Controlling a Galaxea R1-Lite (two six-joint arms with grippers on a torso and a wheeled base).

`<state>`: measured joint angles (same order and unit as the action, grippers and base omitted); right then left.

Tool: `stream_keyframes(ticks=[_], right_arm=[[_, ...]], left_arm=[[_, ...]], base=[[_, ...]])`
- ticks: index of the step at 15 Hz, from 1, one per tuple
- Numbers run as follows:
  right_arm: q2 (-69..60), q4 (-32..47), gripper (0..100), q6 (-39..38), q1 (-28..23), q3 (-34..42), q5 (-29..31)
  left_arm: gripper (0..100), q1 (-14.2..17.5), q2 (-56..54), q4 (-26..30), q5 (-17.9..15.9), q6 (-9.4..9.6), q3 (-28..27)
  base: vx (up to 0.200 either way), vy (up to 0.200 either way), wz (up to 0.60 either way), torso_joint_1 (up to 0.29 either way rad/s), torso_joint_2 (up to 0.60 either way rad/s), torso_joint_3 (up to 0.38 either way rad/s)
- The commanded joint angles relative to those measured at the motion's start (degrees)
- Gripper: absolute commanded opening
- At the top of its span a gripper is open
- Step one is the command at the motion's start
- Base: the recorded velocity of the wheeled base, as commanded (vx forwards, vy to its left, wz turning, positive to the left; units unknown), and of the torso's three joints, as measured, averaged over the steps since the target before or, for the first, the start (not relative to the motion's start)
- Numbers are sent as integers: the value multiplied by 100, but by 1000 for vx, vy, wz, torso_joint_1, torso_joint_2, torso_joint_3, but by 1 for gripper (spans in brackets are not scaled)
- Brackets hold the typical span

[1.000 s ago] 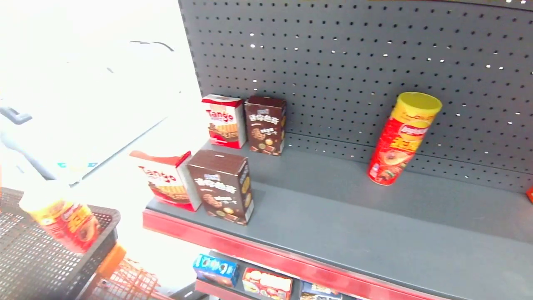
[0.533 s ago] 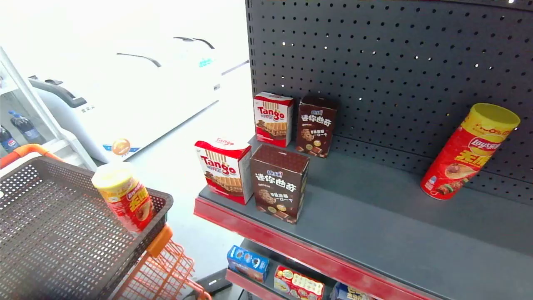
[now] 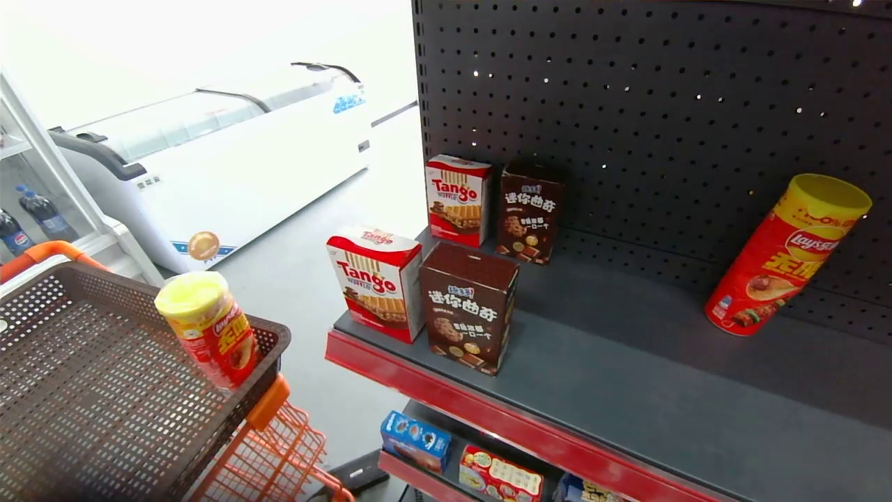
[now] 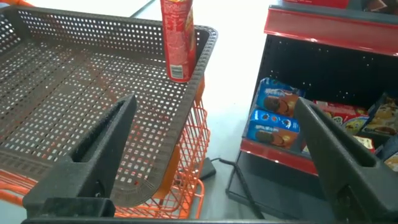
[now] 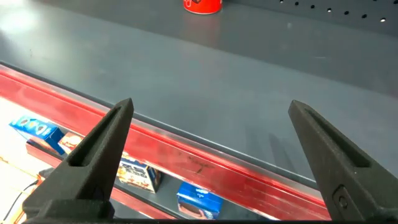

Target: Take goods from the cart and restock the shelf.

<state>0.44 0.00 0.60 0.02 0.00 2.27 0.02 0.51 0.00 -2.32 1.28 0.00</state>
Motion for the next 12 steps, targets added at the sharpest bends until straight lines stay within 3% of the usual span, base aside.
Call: stream_keyframes(ticks=[1,3,4,6,8,12], right_arm=[[0,0,100,2,-2,0,2],[9,0,100,2,6,0,2],[9,0,100,2,-2,0,2],[9,0,100,2,6,0,2],[0,0,100,2,-2,0,2],[0,0,100,2,-2,0,2]], left_arm=[[100,6,2,0,3,-5,0],[100,-2,186,18,161,65,-264],[100,-82,1003,105,161,136,-958],[100,-117,2172,132,205,74,-1740],[100,-284,2946,123,196,65,-1995],[100,736,4730,-246,82,101,-2065]], base=[[0,0,0,0,0,0],[0,0,0,0,0,0],[0,0,0,0,0,0],[0,0,0,0,0,0],[0,0,0,0,0,0],[0,0,0,0,0,0]])
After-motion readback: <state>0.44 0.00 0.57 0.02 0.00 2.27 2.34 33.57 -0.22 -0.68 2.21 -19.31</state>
